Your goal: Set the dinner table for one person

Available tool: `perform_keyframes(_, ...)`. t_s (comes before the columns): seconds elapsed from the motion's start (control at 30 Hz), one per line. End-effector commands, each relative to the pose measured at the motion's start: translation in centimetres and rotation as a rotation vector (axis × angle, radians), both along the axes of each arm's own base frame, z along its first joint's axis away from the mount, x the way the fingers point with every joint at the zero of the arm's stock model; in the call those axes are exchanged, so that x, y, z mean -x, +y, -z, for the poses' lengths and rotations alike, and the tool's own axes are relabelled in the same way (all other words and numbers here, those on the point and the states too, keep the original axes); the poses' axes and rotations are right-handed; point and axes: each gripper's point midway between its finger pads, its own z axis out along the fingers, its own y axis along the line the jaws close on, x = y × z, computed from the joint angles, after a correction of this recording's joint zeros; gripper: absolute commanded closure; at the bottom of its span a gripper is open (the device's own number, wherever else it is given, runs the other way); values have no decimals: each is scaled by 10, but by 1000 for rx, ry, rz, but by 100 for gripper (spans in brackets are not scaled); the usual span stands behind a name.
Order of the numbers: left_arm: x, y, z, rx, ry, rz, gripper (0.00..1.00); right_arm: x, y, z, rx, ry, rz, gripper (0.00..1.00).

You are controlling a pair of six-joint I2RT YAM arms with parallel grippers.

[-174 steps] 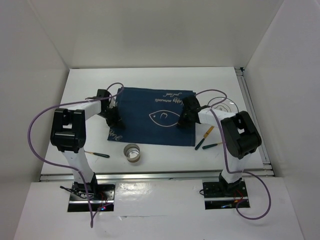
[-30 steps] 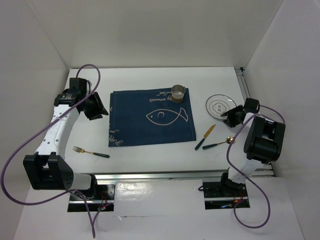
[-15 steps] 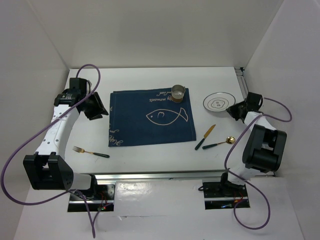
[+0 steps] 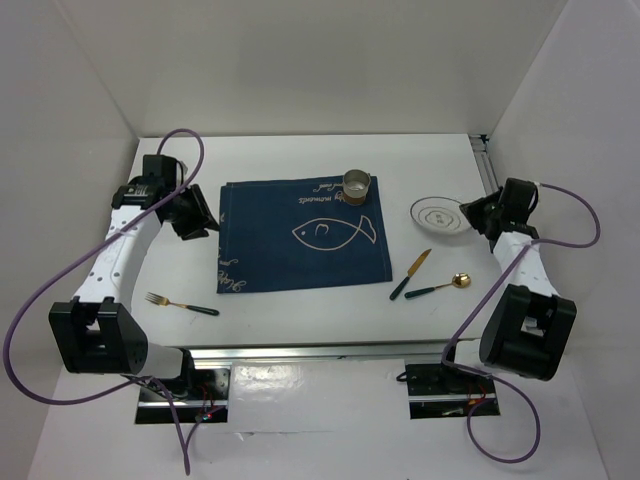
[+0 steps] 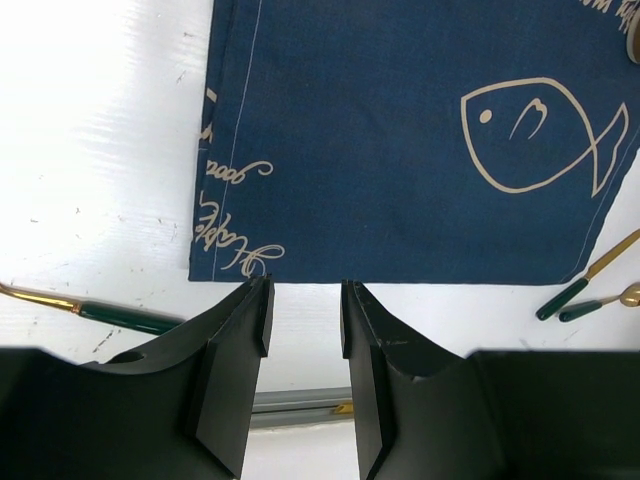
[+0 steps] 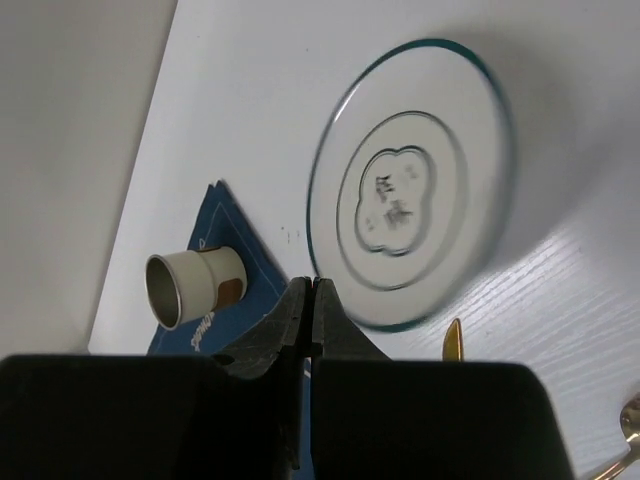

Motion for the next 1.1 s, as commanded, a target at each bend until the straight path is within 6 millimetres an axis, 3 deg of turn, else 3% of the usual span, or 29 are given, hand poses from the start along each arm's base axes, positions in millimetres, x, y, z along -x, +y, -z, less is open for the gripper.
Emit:
perform_keyframes(0.0, -11, -5, -19, 11, -63, 37, 50, 4, 4, -6, 19, -3, -25, 100)
perform_keyframes(0.17, -13, -5, -17, 12, -63, 37, 50, 21, 12, 39, -19, 88, -33, 100)
perform_keyframes(0.37, -13, -5, -17, 7, -65, 44, 50, 40, 16, 73, -38, 164, -24, 100)
perform_keyframes(0.47, -14, -5, -14, 7, -56, 44, 50, 47, 19, 83, -46, 184, -25, 71)
perform_keyframes(0.5, -14, -5, -14, 7, -56, 44, 50, 47, 19, 83, -46, 184, -25, 55)
perform_keyframes(0.6, -14, -7, -15, 15, -56, 49, 50, 53, 18, 92, -60, 208, 4, 42)
perform_keyframes(1.07, -12, -10, -9, 16, -37, 58, 50, 80, 9, 114, -57, 272, 47, 39)
